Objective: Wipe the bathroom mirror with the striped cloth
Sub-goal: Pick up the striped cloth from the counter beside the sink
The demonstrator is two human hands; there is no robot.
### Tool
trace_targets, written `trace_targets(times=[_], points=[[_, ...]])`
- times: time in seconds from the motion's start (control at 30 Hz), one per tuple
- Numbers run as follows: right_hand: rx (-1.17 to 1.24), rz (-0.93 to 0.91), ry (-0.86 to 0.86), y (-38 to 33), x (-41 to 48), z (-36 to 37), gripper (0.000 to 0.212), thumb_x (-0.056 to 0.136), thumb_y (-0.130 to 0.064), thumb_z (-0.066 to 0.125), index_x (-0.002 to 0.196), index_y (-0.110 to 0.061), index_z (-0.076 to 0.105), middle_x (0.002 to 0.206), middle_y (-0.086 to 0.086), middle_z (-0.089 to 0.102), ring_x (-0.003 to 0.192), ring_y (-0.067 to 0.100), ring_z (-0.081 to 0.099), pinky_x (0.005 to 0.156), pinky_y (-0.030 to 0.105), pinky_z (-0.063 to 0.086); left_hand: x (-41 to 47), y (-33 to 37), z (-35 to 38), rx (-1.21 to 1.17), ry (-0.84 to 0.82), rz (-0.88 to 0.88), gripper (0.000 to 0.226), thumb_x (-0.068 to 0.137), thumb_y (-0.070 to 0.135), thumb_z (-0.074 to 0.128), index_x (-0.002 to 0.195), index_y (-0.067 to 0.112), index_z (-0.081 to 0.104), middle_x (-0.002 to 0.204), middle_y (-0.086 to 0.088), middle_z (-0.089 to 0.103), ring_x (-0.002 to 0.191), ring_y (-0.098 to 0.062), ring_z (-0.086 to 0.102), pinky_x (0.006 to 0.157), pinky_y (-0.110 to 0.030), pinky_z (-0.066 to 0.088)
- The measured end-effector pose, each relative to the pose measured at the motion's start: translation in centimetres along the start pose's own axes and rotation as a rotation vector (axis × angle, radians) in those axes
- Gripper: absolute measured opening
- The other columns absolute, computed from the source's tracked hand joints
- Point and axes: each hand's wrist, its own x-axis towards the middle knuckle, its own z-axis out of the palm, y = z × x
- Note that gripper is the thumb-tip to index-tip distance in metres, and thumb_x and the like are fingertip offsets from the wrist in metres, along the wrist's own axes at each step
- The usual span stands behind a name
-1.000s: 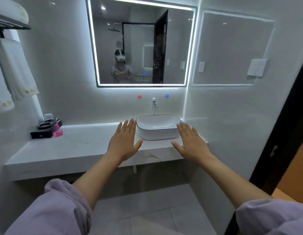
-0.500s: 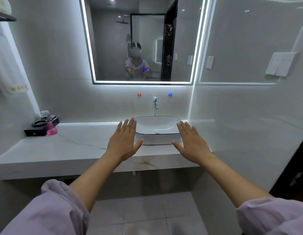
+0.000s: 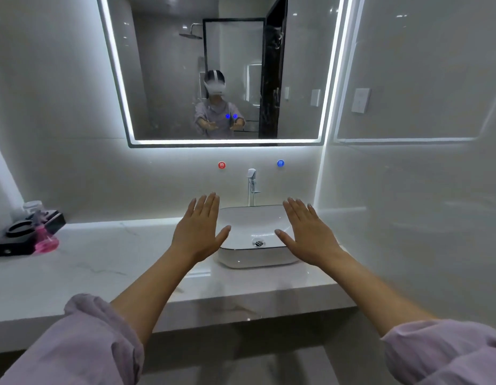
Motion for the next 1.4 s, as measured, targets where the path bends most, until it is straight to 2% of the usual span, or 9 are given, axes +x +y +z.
trace_targets(times=[0.27, 0.6, 0.87, 1.13, 1.4], points=[[0.009, 0.033, -0.017, 1.7, 10.0, 4.8, 0.072, 0.099, -0.052, 0.027, 0.153, -0.011, 0.000, 0.162, 0.004, -0.001, 0.149, 0.017, -0.005, 0.120, 0.032, -0.005, 9.5, -4.1, 5.1, -0.014, -0.027, 0.040, 0.075, 0.097, 0.054, 0.021, 0.151, 0.008, -0.005, 0.161, -0.008, -0.003, 0.149, -0.023, -0.002, 0.118, -0.035, -0.008], [0.046, 0.048, -0.049, 6.0, 17.6, 10.1, 0.073, 0.099, -0.052, 0.028, 0.153, -0.012, -0.001, 0.162, 0.004, -0.002, 0.149, 0.017, -0.006, 0.120, 0.031, -0.005, 17.0, -4.9, 11.5, -0.041, -0.054, 0.027, 0.076, 0.097, 0.054, 0.021, 0.150, 0.008, -0.006, 0.161, -0.007, -0.005, 0.149, -0.022, -0.004, 0.117, -0.033, -0.010], [0.051, -0.003, -0.072, 13.2, 24.3, 14.0, 0.073, 0.100, -0.052, 0.028, 0.153, -0.011, -0.001, 0.162, 0.004, -0.002, 0.149, 0.016, -0.005, 0.121, 0.032, -0.004, 24.7, -3.0, 15.4, -0.041, -0.045, -0.036, 0.076, 0.097, 0.053, 0.025, 0.151, 0.007, -0.002, 0.161, -0.008, -0.001, 0.149, -0.023, 0.000, 0.119, -0.034, -0.006], [0.084, -0.098, -0.110, 21.2, 29.8, 16.5, 0.073, 0.099, -0.051, 0.030, 0.153, -0.010, 0.002, 0.162, 0.006, 0.002, 0.149, 0.018, -0.003, 0.121, 0.032, -0.003, 32.5, 2.1, 18.8, -0.044, -0.056, -0.109, 0.076, 0.097, 0.054, 0.024, 0.152, 0.008, 0.000, 0.161, -0.007, 0.001, 0.149, -0.022, 0.001, 0.116, -0.032, -0.008], [0.116, -0.164, -0.094, 25.1, 33.2, 18.1, 0.072, 0.100, -0.050, 0.031, 0.153, -0.010, 0.003, 0.162, 0.006, 0.002, 0.149, 0.018, -0.003, 0.121, 0.032, -0.004, 36.1, 5.1, 21.1, -0.020, -0.086, -0.147, 0.076, 0.097, 0.054, 0.023, 0.152, 0.007, 0.000, 0.161, -0.007, 0.000, 0.149, -0.023, 0.001, 0.117, -0.033, -0.007]])
